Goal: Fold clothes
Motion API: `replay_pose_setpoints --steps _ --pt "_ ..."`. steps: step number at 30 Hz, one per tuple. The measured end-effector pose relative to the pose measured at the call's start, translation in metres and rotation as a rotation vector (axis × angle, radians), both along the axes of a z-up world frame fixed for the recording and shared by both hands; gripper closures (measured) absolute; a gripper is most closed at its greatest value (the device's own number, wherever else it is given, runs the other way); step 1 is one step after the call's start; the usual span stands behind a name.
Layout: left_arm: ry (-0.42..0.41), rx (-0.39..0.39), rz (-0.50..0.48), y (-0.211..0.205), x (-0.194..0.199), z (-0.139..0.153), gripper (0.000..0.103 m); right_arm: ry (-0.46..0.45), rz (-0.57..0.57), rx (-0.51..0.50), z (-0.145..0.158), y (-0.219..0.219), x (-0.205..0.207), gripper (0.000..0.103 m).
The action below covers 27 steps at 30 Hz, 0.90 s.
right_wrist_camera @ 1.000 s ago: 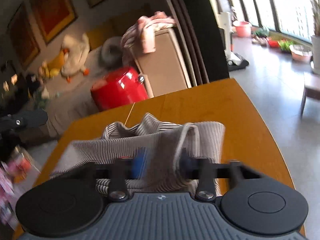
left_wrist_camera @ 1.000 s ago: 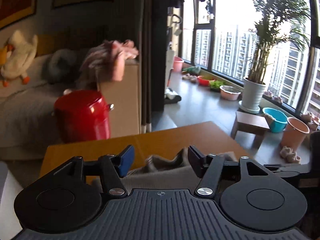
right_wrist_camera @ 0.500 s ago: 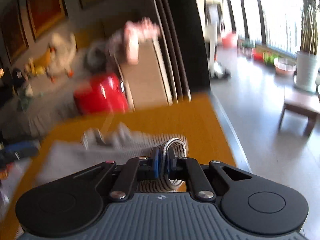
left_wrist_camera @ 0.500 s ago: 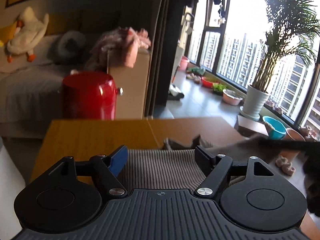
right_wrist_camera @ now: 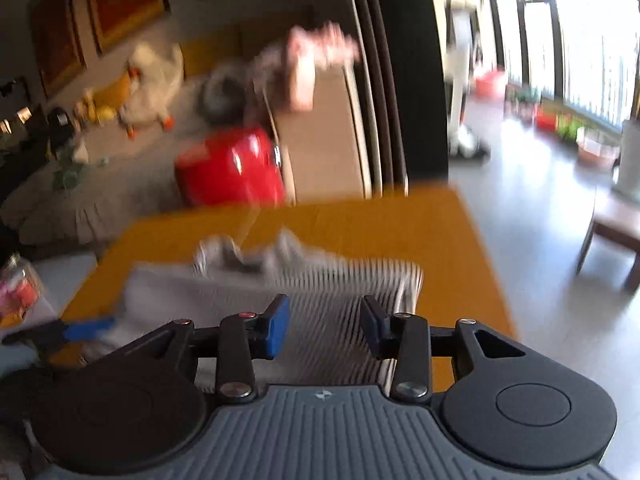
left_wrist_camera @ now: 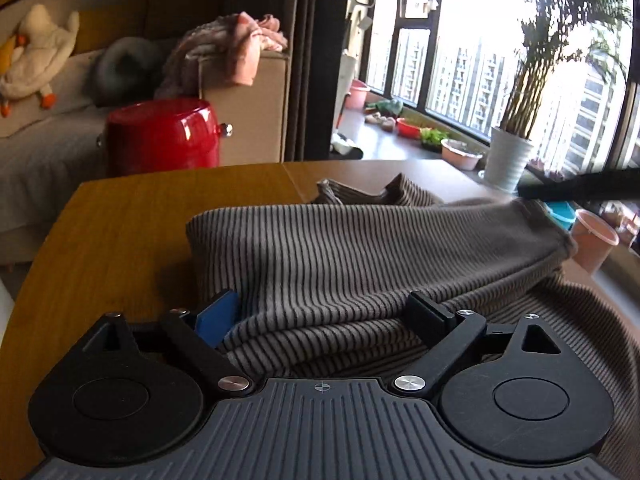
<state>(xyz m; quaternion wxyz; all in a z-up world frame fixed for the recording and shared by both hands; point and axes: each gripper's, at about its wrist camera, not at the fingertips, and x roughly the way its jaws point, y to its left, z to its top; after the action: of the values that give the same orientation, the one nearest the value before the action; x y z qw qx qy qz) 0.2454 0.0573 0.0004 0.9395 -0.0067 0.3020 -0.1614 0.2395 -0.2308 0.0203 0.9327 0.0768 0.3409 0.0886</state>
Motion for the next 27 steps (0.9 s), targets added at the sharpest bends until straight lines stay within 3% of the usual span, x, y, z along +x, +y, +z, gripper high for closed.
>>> replay_pose_setpoints --steps 2,5,10,15,18,20,21,24,27 --pt "0.0 -0.01 0.0 0.002 -0.002 0.0 0.008 0.01 -0.006 -0.034 -0.009 0.004 0.004 0.064" --pt "-0.001 -0.013 0.002 0.002 -0.003 -0.001 0.007 -0.023 0.024 -0.068 0.01 0.02 0.008 0.064" --pt "-0.001 -0.028 0.001 0.003 -0.004 -0.001 0.005 -0.076 0.104 -0.116 0.029 0.052 0.043 0.042" --pt "0.003 -0.043 0.002 0.006 -0.004 -0.001 0.004 0.03 0.147 -0.171 0.001 0.077 0.109 0.031" --pt "0.005 -0.055 0.002 0.008 -0.004 -0.001 0.003 0.079 0.147 -0.168 -0.016 0.081 0.128 0.031" --pt "0.007 -0.067 0.003 0.01 -0.003 -0.001 0.002 0.076 0.157 -0.127 -0.017 0.079 0.131 0.058" --pt "0.008 -0.074 0.004 0.01 -0.003 -0.001 0.002 0.07 0.16 -0.113 -0.015 0.078 0.13 0.089" --pt "0.006 -0.114 0.015 0.018 -0.005 0.001 0.002 0.039 0.147 -0.08 -0.004 0.075 0.119 0.095" --pt "0.039 -0.182 0.06 0.037 -0.007 0.01 0.002 -0.03 0.159 -0.004 0.027 0.063 0.091 0.096"
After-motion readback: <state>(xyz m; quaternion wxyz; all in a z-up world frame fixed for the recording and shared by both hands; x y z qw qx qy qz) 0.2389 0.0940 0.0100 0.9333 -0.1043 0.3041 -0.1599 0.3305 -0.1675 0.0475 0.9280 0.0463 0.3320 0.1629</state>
